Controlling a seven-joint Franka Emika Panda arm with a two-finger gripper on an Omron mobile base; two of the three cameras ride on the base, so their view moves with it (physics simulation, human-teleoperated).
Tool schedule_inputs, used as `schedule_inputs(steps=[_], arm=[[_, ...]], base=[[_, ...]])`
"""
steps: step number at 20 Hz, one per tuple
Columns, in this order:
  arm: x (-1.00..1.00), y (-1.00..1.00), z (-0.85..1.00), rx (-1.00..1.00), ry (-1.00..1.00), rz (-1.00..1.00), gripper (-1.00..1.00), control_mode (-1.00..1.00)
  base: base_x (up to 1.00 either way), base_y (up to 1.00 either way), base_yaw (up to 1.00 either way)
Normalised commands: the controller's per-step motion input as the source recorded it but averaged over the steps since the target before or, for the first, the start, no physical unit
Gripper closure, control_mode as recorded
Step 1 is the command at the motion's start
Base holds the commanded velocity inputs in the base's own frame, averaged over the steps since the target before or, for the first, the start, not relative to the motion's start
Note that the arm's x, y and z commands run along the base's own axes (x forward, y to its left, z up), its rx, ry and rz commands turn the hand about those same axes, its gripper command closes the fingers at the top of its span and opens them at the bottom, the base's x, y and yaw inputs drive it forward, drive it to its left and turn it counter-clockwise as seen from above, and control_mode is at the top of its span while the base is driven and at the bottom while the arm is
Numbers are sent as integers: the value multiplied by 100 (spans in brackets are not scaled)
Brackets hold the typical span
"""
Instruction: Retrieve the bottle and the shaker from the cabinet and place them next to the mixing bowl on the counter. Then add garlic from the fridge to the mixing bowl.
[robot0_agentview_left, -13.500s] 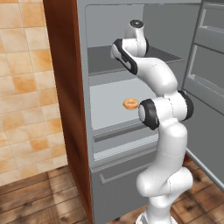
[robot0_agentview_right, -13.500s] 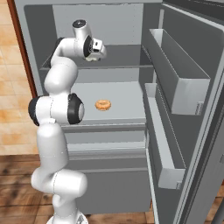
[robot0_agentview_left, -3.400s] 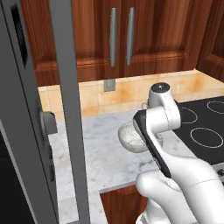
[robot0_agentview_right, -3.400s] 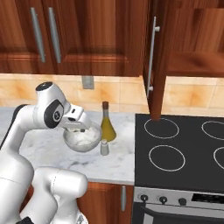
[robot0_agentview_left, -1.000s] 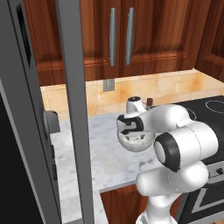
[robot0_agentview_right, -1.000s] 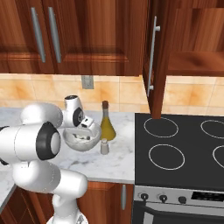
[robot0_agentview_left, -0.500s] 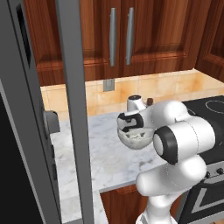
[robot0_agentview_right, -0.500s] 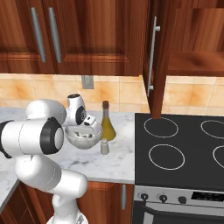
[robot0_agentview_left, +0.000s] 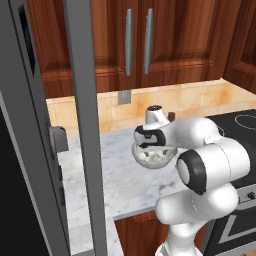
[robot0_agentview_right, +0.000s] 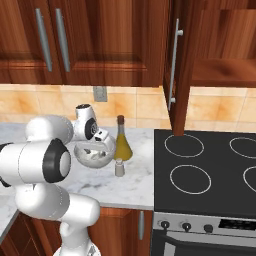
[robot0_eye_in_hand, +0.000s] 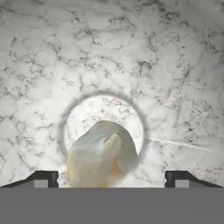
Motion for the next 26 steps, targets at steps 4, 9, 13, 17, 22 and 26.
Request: schedule_inputs(steps=[4, 9, 13, 17, 22, 26], arm=[[-8, 0, 45, 0, 9, -3, -100, -100], [-30, 0, 24, 1, 2, 0, -100, -100], [-62, 4, 7, 3, 0, 0, -100, -100], [-93, 14, 4, 4, -3, -2, -100, -100], [-100, 0, 12, 6, -9, 0, -100, -100], [-72, -8, 30, 6, -12, 0, -100, -100]], base=[[0, 0, 0], [0, 0, 0], [0, 0, 0], [0, 0, 0], [0, 0, 0], [0, 0, 0]])
